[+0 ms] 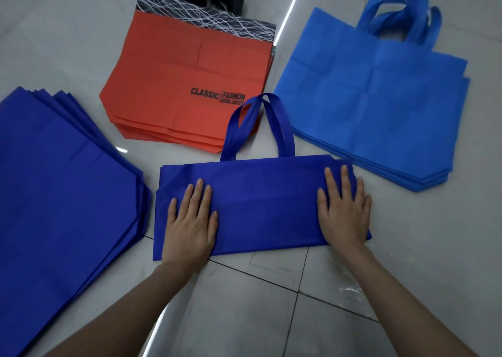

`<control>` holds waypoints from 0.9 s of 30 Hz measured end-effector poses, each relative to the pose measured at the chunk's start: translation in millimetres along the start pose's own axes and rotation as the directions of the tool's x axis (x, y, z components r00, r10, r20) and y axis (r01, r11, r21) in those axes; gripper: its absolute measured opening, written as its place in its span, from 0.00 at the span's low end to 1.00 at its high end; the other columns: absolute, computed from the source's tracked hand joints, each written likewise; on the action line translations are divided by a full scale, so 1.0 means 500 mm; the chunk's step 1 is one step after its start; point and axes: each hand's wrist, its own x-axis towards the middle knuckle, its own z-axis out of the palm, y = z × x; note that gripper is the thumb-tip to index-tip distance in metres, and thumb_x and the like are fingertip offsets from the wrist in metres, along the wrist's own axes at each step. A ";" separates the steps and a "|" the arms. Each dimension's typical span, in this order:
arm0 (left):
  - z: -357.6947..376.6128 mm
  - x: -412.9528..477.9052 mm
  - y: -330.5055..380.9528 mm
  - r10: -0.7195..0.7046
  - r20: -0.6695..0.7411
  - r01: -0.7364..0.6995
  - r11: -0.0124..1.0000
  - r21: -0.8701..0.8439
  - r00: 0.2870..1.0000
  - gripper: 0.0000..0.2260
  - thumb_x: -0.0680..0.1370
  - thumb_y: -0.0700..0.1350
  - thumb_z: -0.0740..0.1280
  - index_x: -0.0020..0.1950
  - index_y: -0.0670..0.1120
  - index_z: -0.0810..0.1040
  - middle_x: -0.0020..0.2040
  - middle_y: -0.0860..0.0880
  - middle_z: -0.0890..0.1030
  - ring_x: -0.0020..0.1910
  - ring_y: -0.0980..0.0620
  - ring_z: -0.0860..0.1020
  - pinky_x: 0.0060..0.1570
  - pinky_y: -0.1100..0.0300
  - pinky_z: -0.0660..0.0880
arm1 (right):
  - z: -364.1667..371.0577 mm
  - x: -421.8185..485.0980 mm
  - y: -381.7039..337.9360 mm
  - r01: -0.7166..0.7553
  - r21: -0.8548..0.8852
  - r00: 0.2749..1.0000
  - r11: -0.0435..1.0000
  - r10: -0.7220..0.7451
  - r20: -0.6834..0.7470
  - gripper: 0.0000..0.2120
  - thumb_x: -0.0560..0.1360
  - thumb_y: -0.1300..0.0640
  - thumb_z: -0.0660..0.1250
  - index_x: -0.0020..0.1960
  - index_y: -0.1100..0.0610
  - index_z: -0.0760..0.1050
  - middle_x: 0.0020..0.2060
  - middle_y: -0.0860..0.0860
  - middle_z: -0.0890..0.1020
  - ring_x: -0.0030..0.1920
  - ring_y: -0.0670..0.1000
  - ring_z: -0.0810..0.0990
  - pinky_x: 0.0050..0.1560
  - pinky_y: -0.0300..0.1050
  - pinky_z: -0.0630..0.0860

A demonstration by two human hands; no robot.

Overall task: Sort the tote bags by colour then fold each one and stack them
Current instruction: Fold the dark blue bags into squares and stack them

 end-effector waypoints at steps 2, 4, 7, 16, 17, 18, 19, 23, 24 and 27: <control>-0.004 0.000 0.000 0.003 0.002 -0.003 1.000 -0.023 1.000 0.26 0.80 0.56 0.43 0.76 0.48 0.54 0.77 0.50 0.55 0.75 0.52 0.52 0.72 0.51 0.46 | -0.007 -0.010 0.003 0.005 0.012 1.000 1.000 -0.005 0.019 0.27 0.79 0.40 0.40 0.77 0.43 0.42 0.77 0.47 0.45 0.76 0.57 0.44 0.74 0.57 0.46; -0.010 0.000 0.002 0.012 0.001 -0.012 0.999 -0.042 1.000 0.27 0.79 0.56 0.44 0.76 0.48 0.58 0.76 0.49 0.58 0.75 0.51 0.56 0.72 0.50 0.49 | -0.010 -0.024 0.010 -0.005 0.008 0.999 1.000 0.005 0.033 0.27 0.80 0.41 0.43 0.77 0.45 0.45 0.77 0.48 0.46 0.76 0.57 0.45 0.74 0.57 0.45; -0.017 0.001 0.000 0.028 0.003 -0.027 0.997 -0.067 1.000 0.29 0.77 0.58 0.45 0.75 0.48 0.62 0.76 0.49 0.60 0.75 0.50 0.57 0.72 0.50 0.51 | -0.024 -0.032 -0.002 -0.044 -0.016 0.999 0.999 0.044 0.003 0.26 0.81 0.44 0.48 0.76 0.51 0.56 0.76 0.54 0.55 0.75 0.60 0.50 0.73 0.60 0.44; -0.040 -0.030 -0.018 0.054 0.072 -0.045 0.992 -0.116 0.996 0.34 0.72 0.64 0.39 0.76 0.53 0.58 0.77 0.55 0.55 0.76 0.54 0.51 0.70 0.48 0.33 | -0.094 0.055 -0.168 0.080 0.523 0.993 0.848 -0.115 0.035 0.28 0.75 0.50 0.67 0.70 0.59 0.61 0.66 0.56 0.69 0.65 0.56 0.67 0.64 0.50 0.69; -0.042 -0.036 -0.020 0.061 0.076 -0.051 0.991 -0.123 0.995 0.35 0.72 0.65 0.39 0.75 0.54 0.58 0.76 0.55 0.55 0.76 0.54 0.50 0.70 0.48 0.31 | -0.096 0.065 -0.176 0.012 0.561 0.996 0.828 -0.062 0.070 0.29 0.75 0.50 0.68 0.70 0.59 0.61 0.65 0.55 0.69 0.64 0.56 0.69 0.63 0.52 0.70; -0.044 -0.042 -0.023 0.065 0.079 -0.055 0.990 -0.128 0.995 0.35 0.72 0.66 0.39 0.75 0.54 0.59 0.76 0.55 0.56 0.76 0.53 0.49 0.69 0.49 0.30 | -0.100 0.075 -0.182 -0.065 0.623 0.993 0.779 -0.011 0.117 0.30 0.74 0.51 0.69 0.70 0.58 0.61 0.65 0.55 0.70 0.62 0.56 0.71 0.62 0.53 0.71; -0.044 -0.049 -0.026 0.071 0.078 -0.061 0.989 -0.133 0.994 0.35 0.72 0.67 0.40 0.75 0.55 0.60 0.76 0.56 0.57 0.76 0.52 0.48 0.69 0.50 0.29 | -0.105 0.086 -0.187 -0.148 0.702 0.982 0.697 0.020 0.187 0.31 0.73 0.52 0.70 0.70 0.58 0.60 0.64 0.55 0.71 0.60 0.55 0.73 0.61 0.54 0.73; -0.043 -0.070 -0.032 0.170 0.035 -0.164 0.978 -0.129 0.985 0.32 0.73 0.68 0.44 0.66 0.53 0.71 0.76 0.53 0.57 0.75 0.51 0.41 0.69 0.49 0.31 | -0.140 0.102 -0.202 -0.204 0.822 0.959 0.531 -0.060 0.276 0.24 0.72 0.58 0.70 0.66 0.54 0.67 0.56 0.52 0.76 0.54 0.54 0.78 0.53 0.50 0.77; -0.043 -0.069 -0.034 0.190 0.039 -0.184 0.975 -0.126 0.981 0.29 0.74 0.67 0.46 0.62 0.53 0.73 0.77 0.53 0.55 0.75 0.51 0.38 0.69 0.48 0.32 | -0.145 0.100 -0.202 -0.124 0.800 0.972 0.587 -0.090 0.216 0.21 0.72 0.59 0.69 0.63 0.52 0.69 0.53 0.51 0.76 0.52 0.55 0.79 0.52 0.51 0.78; -0.049 -0.053 -0.035 0.205 0.096 -0.193 0.974 -0.121 0.974 0.28 0.72 0.69 0.46 0.56 0.53 0.72 0.78 0.53 0.47 0.73 0.52 0.35 0.69 0.45 0.34 | -0.139 0.087 -0.198 -0.043 0.710 0.976 0.703 -0.122 0.180 0.23 0.73 0.56 0.70 0.65 0.51 0.67 0.61 0.51 0.66 0.53 0.52 0.73 0.54 0.46 0.74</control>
